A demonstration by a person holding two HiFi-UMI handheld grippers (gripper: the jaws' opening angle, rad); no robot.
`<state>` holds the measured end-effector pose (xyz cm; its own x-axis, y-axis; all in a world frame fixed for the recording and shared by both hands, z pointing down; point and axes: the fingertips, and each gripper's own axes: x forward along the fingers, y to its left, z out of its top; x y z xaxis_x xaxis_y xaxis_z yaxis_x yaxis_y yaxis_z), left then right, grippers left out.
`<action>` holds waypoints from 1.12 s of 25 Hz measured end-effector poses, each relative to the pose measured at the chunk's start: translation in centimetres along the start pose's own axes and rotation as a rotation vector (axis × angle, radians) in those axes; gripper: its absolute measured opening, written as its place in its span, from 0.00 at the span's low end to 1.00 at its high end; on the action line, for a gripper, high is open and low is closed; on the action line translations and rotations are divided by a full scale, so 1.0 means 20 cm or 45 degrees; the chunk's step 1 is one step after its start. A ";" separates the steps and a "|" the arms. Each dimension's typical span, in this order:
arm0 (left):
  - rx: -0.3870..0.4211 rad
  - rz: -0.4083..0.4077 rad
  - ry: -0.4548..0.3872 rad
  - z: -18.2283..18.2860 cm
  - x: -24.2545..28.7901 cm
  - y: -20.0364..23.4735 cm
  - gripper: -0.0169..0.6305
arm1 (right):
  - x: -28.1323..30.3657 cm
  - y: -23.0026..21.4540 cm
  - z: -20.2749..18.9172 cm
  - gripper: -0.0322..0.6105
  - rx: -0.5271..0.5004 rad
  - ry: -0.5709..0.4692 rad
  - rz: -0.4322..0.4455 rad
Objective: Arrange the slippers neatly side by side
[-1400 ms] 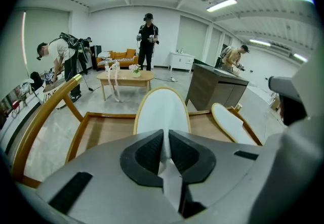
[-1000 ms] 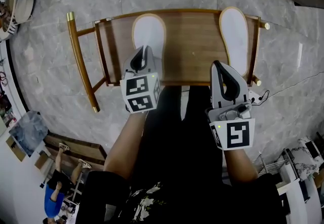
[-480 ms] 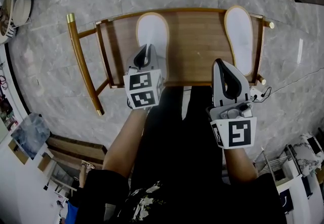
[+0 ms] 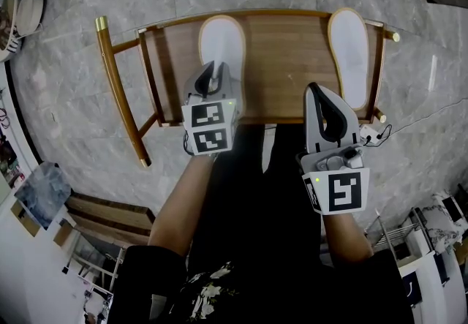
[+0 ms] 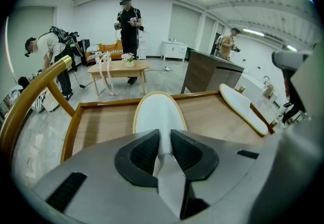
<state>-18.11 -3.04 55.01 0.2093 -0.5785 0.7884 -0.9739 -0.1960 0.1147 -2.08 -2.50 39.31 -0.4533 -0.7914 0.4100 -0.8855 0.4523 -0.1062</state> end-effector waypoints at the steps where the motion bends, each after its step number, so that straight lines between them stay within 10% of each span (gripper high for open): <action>1: 0.002 -0.008 0.003 0.00 0.00 -0.01 0.14 | 0.00 0.00 0.00 0.04 -0.001 0.001 0.003; 16: 0.039 0.031 -0.052 0.11 -0.09 -0.07 0.27 | -0.01 -0.05 0.05 0.04 -0.044 -0.015 0.053; 22: -0.064 0.068 -0.195 0.26 -0.27 -0.14 0.05 | -0.03 -0.13 0.05 0.04 -0.055 -0.009 0.064; 28: -0.158 0.027 -0.186 0.31 -0.30 -0.30 0.03 | -0.04 -0.25 0.02 0.04 -0.095 0.008 0.085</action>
<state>-12.96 -3.29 45.83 0.1901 -0.6920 0.6965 -0.9798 -0.0882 0.1797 2.73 -4.26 39.05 -0.5104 -0.7560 0.4097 -0.8432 0.5336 -0.0658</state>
